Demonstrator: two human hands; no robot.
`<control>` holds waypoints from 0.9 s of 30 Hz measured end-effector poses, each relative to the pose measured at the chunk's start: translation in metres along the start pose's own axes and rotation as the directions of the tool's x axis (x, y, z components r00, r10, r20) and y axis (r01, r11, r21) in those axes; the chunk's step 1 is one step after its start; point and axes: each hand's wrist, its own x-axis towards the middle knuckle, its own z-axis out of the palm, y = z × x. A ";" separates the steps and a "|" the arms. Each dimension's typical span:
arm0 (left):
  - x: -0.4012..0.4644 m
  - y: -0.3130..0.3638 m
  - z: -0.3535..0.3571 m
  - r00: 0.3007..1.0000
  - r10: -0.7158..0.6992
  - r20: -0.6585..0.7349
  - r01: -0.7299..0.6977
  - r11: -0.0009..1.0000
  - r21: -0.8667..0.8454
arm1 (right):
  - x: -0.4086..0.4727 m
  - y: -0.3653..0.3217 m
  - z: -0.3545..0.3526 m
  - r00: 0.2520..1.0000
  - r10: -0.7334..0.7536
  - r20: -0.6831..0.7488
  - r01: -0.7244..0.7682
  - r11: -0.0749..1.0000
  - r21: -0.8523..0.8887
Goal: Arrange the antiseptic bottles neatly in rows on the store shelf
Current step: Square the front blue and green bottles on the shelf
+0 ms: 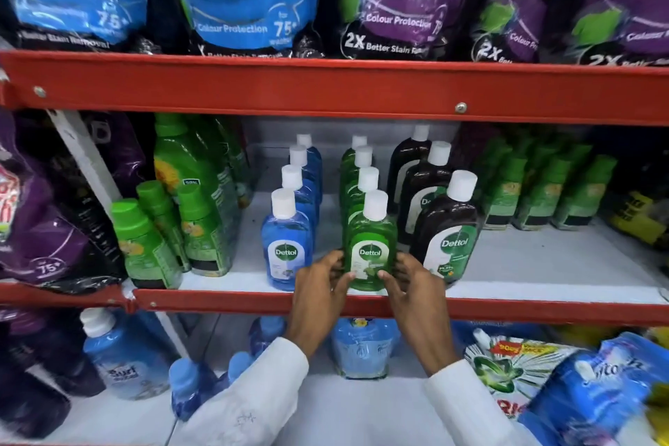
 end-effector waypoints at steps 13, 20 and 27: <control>-0.004 0.003 0.001 0.999 -0.033 -0.036 0.033 0.999 -0.008 | 0.007 0.016 -0.006 0.999 0.027 0.043 -0.029 0.998 0.047; -0.014 0.010 -0.001 0.984 -0.039 -0.175 0.027 0.997 -0.071 | -0.001 0.008 -0.018 0.995 0.078 0.066 -0.090 0.972 0.217; -0.045 0.050 0.027 0.923 0.183 -0.339 -0.200 0.980 -0.017 | -0.016 0.030 -0.081 0.923 0.007 -0.385 0.040 0.993 0.114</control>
